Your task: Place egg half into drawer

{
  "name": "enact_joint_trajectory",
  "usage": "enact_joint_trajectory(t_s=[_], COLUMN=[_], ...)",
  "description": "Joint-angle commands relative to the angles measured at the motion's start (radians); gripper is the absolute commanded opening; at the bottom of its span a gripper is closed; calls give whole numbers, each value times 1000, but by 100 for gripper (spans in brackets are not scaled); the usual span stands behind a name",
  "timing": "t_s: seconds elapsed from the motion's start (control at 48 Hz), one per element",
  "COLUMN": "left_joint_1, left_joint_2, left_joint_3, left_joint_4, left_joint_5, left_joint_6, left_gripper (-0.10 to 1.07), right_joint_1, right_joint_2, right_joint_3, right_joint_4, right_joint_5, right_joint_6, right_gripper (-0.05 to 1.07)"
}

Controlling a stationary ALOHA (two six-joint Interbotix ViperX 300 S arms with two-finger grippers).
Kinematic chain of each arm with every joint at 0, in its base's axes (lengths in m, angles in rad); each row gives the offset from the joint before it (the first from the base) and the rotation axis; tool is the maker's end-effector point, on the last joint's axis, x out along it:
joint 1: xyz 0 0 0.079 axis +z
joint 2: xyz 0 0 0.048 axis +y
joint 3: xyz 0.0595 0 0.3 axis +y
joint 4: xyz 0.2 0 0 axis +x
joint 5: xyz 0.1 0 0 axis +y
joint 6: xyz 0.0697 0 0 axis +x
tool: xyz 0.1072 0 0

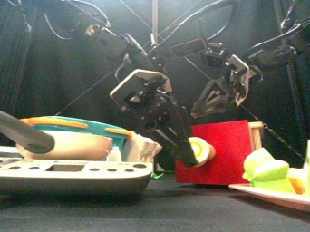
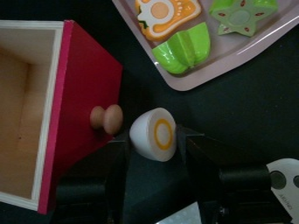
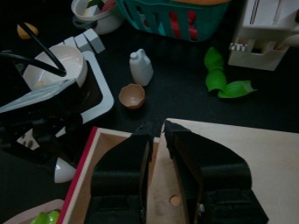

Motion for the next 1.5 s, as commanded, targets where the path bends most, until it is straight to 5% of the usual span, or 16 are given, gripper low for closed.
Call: enact_joint_trajectory(t_s=[0.0,0.271,0.479,0.729,0.917,1.208,1.479], left_joint_1=[2,2,9,95,141,155,161], left_joint_2=[-48,-133,-181,-149,-118,-77,-61], left_joint_3=[-14,-5,8,3,0,5,8], left_joint_4=[-21,-80,-83,-192,-281,-287,-321], left_joint_5=[-12,-74,-247,-390,-416,-399,-397], left_joint_6=[-2,0,0,2,6,5,6], left_gripper=[67,67,67,67,67,71,85], right_joint_1=[-2,-3,-3,-5,-5,-8,-8], right_joint_2=[-11,-11,-12,-23,-26,-31,-48], right_joint_3=[-26,-25,-26,-20,-17,-9,-3], right_joint_4=[0,2,2,2,0,2,0], right_joint_5=[-8,-5,-3,-3,-3,3,5], right_joint_6=[0,-3,-2,3,2,2,2], right_gripper=[61,61,61,61,61,61,61])
